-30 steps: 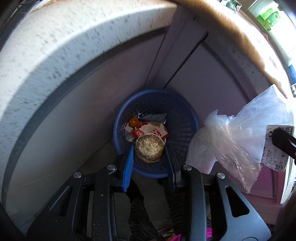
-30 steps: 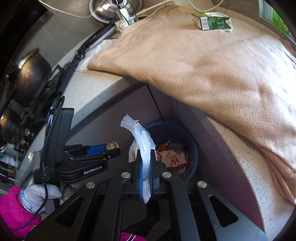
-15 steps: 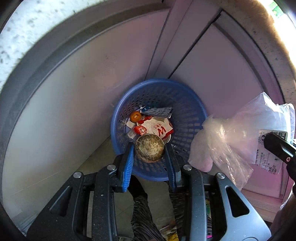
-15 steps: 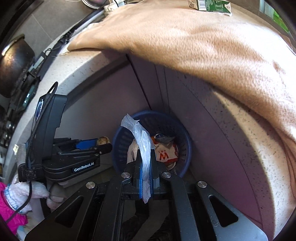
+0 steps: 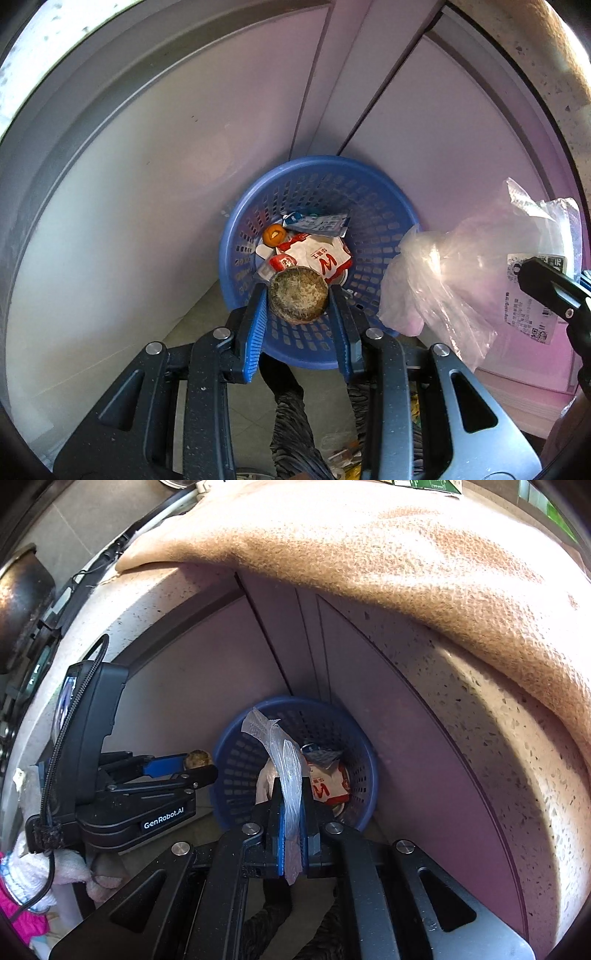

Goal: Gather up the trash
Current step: 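Open both tools to drop the biscuit and plastic bag into the basket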

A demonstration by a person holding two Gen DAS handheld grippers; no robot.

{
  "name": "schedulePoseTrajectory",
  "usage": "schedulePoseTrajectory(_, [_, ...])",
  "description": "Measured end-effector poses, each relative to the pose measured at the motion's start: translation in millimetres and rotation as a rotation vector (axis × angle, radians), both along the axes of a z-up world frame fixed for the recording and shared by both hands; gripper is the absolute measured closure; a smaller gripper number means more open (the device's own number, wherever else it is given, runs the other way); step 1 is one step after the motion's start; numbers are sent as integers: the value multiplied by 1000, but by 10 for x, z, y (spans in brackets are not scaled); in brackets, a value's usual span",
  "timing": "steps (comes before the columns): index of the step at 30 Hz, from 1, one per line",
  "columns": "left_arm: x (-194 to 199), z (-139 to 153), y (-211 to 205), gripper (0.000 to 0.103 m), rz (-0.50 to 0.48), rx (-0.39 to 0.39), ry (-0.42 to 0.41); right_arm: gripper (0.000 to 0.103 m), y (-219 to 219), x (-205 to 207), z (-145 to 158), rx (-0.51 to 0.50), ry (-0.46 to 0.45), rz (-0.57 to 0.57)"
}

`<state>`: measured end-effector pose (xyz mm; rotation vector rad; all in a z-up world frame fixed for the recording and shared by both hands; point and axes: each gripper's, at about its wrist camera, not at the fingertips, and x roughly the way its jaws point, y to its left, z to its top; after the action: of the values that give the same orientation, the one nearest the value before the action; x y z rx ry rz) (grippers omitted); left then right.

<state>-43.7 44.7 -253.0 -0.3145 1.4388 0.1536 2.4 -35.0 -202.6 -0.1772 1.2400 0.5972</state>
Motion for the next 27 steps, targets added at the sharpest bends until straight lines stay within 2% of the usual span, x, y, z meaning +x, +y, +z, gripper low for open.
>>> schedulePoseTrajectory(2, [8, -4, -7, 66, -7, 11, 1, 98, -2, 4, -7, 0, 5, 0])
schedulePoseTrajectory(4, [7, 9, -21, 55, -6, 18, -5, 97, -9, 10, -7, -3, 8, 3])
schedulePoseTrajectory(7, [8, 31, -9, 46, -7, 36, -14, 86, 6, 20, -10, -10, 9, 7])
schedulePoseTrajectory(8, [9, 34, -2, 45, -7, 40, -15, 78, 3, 25, -6, -9, 8, 7])
schedulePoseTrajectory(9, [15, 33, 2, 45, -5, 42, -15, 71, 15, 24, 1, -8, 7, 6])
schedulePoseTrajectory(12, [10, 37, 30, 45, 6, 40, -14, 60, 31, 15, 22, -4, 1, 1])
schedulePoseTrajectory(15, [-1, 42, 49, 45, 11, 42, -11, 56, 23, 14, 45, -1, 1, -1])
schedulePoseTrajectory(23, [-5, 108, 84, 44, 21, 56, -17, 54, -28, -12, 144, 6, -10, 2])
schedulePoseTrajectory(27, [-12, 197, 91, 44, 17, 68, -28, 45, -57, -19, 241, 19, -20, 6])
